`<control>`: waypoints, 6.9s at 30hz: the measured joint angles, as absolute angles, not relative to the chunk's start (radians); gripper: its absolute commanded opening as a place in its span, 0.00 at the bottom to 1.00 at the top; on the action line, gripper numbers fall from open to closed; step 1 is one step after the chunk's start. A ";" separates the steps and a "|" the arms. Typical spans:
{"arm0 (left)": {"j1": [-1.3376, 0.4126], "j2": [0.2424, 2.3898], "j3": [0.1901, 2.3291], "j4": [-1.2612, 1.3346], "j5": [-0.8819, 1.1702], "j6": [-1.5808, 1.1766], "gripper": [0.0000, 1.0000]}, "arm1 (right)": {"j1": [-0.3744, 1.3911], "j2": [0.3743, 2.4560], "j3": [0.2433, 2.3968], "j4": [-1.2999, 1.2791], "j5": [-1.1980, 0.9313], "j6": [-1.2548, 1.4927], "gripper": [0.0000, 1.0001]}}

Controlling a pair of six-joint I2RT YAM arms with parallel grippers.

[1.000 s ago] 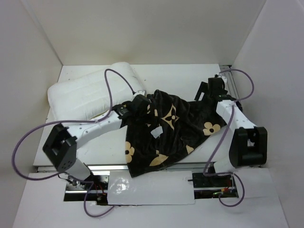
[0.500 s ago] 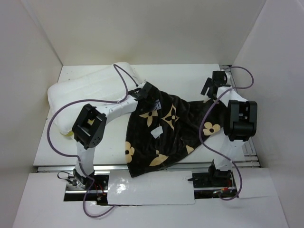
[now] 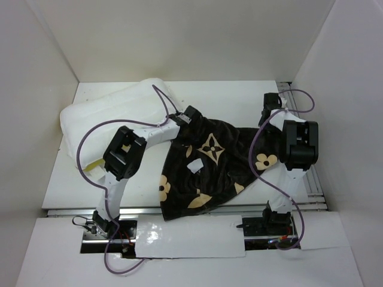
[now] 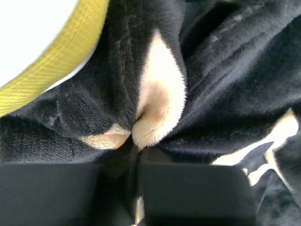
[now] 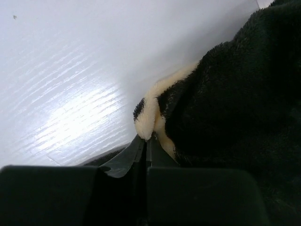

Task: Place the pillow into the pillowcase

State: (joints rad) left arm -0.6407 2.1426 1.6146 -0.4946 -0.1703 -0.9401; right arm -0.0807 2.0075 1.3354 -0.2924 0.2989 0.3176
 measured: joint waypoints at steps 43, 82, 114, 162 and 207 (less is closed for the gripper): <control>-0.726 1.324 1.477 -0.266 -0.463 -0.561 0.10 | -0.050 1.216 1.546 -0.547 0.605 0.274 0.22; -0.181 2.133 1.767 -0.725 -0.286 -0.687 0.06 | 0.440 1.567 1.215 -0.412 0.491 0.233 1.00; -0.217 1.499 1.308 -0.721 -0.387 -0.621 1.00 | 0.571 1.452 1.106 -0.404 0.432 0.261 1.00; -0.452 1.177 0.980 -0.468 -0.388 -0.630 0.00 | 0.786 1.799 1.134 -0.371 0.618 0.540 0.35; -0.689 1.130 0.980 -0.454 -0.403 -0.516 0.00 | 0.727 1.678 1.134 -0.423 0.619 0.578 0.00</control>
